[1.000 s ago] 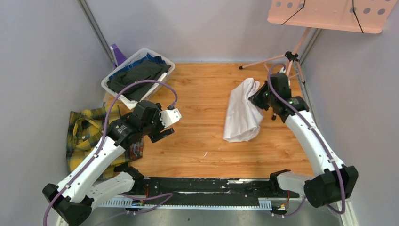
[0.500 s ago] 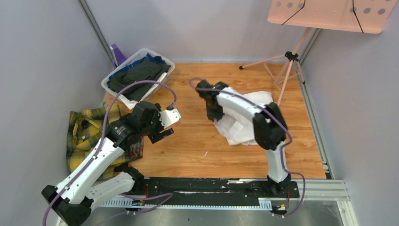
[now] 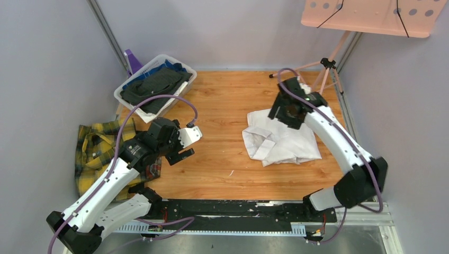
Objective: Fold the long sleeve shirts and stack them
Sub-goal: Move the shirt at the center of the board, then pick up the shirt from the center of the board.
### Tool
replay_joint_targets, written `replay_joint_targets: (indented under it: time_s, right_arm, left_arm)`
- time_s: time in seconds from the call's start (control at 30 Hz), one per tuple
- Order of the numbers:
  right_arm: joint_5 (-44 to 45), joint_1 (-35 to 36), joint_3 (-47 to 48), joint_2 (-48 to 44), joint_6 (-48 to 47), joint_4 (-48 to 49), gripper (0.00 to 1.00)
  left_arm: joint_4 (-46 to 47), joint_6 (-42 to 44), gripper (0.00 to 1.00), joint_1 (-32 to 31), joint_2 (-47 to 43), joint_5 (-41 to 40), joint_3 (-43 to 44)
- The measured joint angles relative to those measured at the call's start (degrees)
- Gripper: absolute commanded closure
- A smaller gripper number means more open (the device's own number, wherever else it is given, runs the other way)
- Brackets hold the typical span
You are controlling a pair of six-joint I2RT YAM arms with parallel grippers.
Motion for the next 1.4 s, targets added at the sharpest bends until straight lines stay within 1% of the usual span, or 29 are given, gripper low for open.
replay_joint_targets:
  time_s: [0.07,0.13,0.17,0.23,0.3,0.47,0.57,0.63,0.7,0.8,0.9,0.97,1.0,1.1,1.17,1.3,1.4]
  right_arm:
    - [0.98,-6.16,-3.48,-5.53,0.79,1.38,0.3]
    - [2.25,-10.08,-7.89,-8.22,1.03,2.62,0.28]
    - [2.69,-11.67,-10.14,-8.46,1.05,3.08,0.28]
    - [3.54,-13.55,-13.84,-6.27,1.05,3.78,0.28]
    - [3.56,-13.94,-16.5,-0.94,1.05,5.01,0.28]
    - [1.79,-13.64,-20.13,11.08,1.03,9.16,0.34]
    - [-1.79,-13.0,-20.65,11.85,1.22,11.98,0.37]
    - [-6.43,-11.41,-21.49,11.76,2.01,14.84,0.37]
    - [-10.49,-8.22,-21.94,11.43,2.91,16.83,0.38]
    - [-18.8,0.13,-21.31,11.96,6.78,21.46,0.36]
    - [-24.85,9.25,-19.41,13.79,11.78,26.47,0.31]
    - [-27.76,12.74,-19.23,13.14,14.08,27.5,0.26]
    - [-28.72,13.2,-19.21,12.07,14.91,27.34,0.24]
    - [-28.57,10.71,-18.82,6.73,15.56,26.08,0.19]
    - [-27.3,8.2,-18.36,2.14,15.26,25.75,0.17]
    - [-25.03,2.62,-20.28,-5.38,13.73,27.32,0.17]
    - [-24.59,-0.22,-24.79,-5.92,12.83,30.05,0.19]
  left_arm:
    - [0.0,-0.02,0.07,0.0,0.0,0.09,0.0]
    - [-0.02,-0.09,0.02,0.0,0.0,0.11,0.0]
    - [0.0,-0.11,0.01,0.0,0.02,0.09,0.0]
    - [0.0,-0.31,0.0,0.0,0.17,0.0,0.0]
    - [0.02,-0.59,0.0,0.0,0.61,-0.2,0.0]
    - [0.02,-1.03,0.0,0.0,1.62,-1.18,0.02]
    - [0.02,-1.09,0.0,0.04,1.57,-1.77,0.2]
    - [0.0,-1.11,0.0,0.07,1.57,-2.01,0.46]
    - [-0.02,-1.14,0.0,0.07,1.6,-2.25,0.81]
    - [0.04,-1.33,0.0,0.07,1.86,-2.75,1.42]
    - [0.28,-1.79,0.0,0.17,2.56,-3.17,1.53]
    - [0.66,-2.54,0.0,0.44,3.48,-3.23,1.53]
    - [0.92,-2.91,0.0,0.52,4.04,-3.23,1.53]
    - [2.03,-3.69,0.0,0.92,5.77,-3.26,1.53]
    - [3.13,-4.02,0.0,1.22,7.06,-3.21,1.53]
    - [5.53,-4.7,0.0,2.38,11.28,-1.95,1.53]
    - [7.45,-6.32,0.0,3.56,16.24,0.52,1.77]
